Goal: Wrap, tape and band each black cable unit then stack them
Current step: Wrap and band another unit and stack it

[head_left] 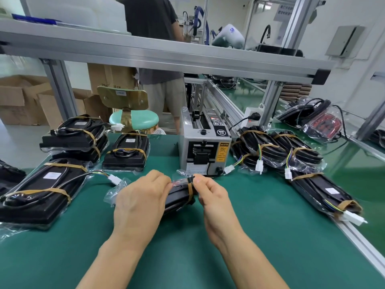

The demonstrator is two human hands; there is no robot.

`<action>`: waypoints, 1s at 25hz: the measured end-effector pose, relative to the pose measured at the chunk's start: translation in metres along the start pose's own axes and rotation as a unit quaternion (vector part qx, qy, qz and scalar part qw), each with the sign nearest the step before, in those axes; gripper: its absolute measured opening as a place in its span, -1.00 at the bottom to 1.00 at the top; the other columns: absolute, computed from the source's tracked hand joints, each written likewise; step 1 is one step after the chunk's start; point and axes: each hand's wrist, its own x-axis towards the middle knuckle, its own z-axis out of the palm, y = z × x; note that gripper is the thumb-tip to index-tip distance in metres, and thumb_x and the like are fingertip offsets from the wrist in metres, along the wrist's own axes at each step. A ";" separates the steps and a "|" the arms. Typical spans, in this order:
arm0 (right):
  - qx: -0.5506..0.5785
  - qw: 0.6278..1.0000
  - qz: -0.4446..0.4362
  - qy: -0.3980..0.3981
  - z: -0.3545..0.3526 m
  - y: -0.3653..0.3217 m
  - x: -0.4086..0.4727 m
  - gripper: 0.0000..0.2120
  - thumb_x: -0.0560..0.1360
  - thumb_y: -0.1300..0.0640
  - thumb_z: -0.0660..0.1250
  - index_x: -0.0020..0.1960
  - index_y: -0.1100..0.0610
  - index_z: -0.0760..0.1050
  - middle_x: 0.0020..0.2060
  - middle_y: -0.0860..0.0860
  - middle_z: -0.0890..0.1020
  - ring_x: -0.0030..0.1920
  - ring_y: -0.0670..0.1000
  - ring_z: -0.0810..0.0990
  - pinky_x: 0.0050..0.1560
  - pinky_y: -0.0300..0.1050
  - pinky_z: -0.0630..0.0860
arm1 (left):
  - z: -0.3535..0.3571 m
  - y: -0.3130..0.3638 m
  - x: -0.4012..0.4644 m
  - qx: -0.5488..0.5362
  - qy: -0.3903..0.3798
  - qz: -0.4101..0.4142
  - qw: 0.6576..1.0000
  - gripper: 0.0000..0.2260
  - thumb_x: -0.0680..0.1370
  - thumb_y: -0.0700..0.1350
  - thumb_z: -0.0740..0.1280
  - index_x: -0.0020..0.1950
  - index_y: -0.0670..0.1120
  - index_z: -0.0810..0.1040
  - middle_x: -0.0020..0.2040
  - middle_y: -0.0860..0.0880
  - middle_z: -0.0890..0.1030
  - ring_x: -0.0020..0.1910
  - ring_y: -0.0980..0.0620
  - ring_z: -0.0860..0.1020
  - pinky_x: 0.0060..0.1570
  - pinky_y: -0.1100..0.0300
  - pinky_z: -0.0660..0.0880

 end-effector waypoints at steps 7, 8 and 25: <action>0.051 0.998 0.012 -0.027 -0.005 0.010 0.005 -0.81 0.58 0.24 0.22 -0.07 0.38 0.47 -0.14 0.11 0.52 -0.16 -0.05 0.47 -0.18 -0.36 0.45 | 0.000 0.000 0.013 0.001 -0.028 0.015 1.000 -0.92 0.44 -0.23 0.46 -0.24 -0.13 0.61 -0.27 -0.04 0.60 -0.31 -0.10 0.59 -0.36 0.09 0.42; 0.051 0.998 0.014 -0.022 -0.005 0.009 0.005 -0.81 0.58 0.25 0.23 -0.11 0.37 0.48 -0.16 0.09 0.52 -0.20 -0.09 0.48 -0.22 -0.39 0.45 | 0.002 0.002 0.015 0.023 -0.038 0.012 0.999 -0.92 0.47 -0.22 0.43 -0.23 -0.14 0.59 -0.25 -0.07 0.58 -0.30 -0.14 0.57 -0.35 0.08 0.40; -0.056 0.996 -0.005 0.076 0.011 0.014 -0.003 -0.74 0.45 0.22 0.41 -0.41 0.07 0.63 0.16 -0.09 0.49 0.13 -0.20 0.50 0.05 -0.28 0.35 | 0.011 0.008 0.021 -0.002 -0.086 -0.166 0.982 -0.87 0.62 -0.05 0.09 -0.11 -0.01 0.34 -0.09 0.04 0.47 -0.21 -0.03 0.36 -0.21 0.10 0.27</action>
